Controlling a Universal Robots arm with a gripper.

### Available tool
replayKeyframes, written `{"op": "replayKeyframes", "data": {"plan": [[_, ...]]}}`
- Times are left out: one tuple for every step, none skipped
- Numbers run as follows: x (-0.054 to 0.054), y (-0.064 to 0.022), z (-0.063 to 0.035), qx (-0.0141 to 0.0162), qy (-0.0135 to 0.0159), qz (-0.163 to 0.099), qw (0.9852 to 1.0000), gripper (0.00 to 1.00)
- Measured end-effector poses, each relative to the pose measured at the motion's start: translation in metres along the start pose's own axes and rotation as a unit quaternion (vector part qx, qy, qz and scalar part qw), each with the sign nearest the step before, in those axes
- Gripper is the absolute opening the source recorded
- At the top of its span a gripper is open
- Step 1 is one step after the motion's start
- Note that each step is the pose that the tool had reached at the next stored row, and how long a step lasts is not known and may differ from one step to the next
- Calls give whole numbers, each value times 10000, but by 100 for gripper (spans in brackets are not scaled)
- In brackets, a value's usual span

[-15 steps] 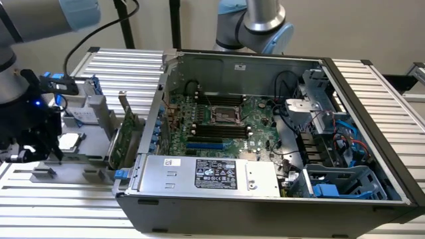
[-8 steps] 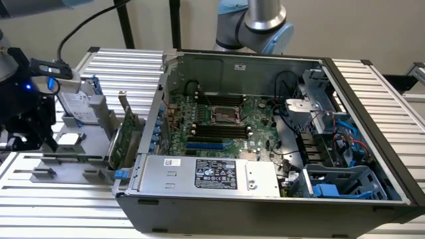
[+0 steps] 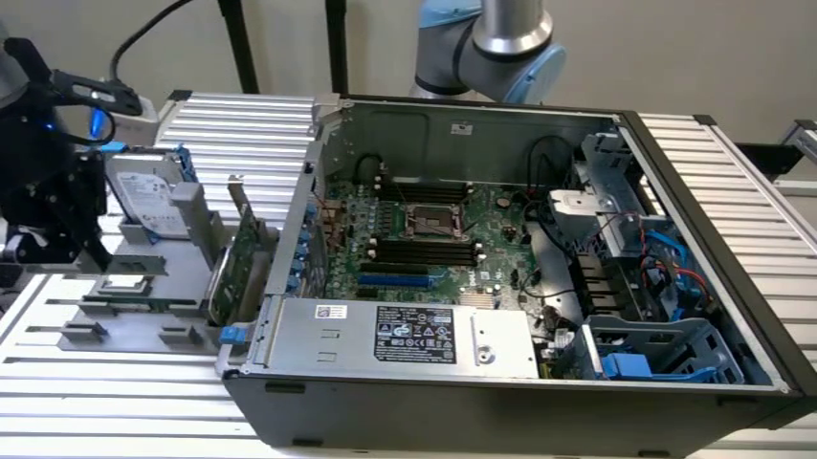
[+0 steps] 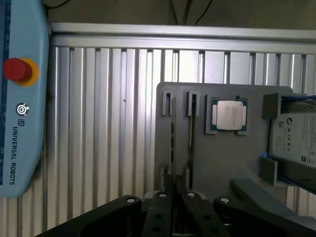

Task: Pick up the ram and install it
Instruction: 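Pick up the ram and move it above insertion slot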

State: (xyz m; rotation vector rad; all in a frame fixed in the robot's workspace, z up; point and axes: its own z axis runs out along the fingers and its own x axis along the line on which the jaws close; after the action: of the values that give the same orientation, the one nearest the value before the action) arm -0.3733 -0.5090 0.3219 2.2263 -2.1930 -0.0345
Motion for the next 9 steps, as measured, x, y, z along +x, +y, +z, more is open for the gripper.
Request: {"op": "replayKeyframes", "data": {"plan": [[-1,-27,-37,0,-1,0,10000,0],[-2,-58,-74,-1,-1,0,10000,0],[-2,-92,-109,-2,-1,0,10000,0],[-3,-129,-142,-2,-2,0,10000,0],[-4,-167,-171,-2,-3,1,10000,0],[-5,-209,-200,-2,-2,0,10000,0],[-7,-251,-228,-2,-3,0,10000,0],[-8,-294,-255,-2,-4,0,10000,0],[-9,-337,-283,-2,-3,0,10000,0]]}}
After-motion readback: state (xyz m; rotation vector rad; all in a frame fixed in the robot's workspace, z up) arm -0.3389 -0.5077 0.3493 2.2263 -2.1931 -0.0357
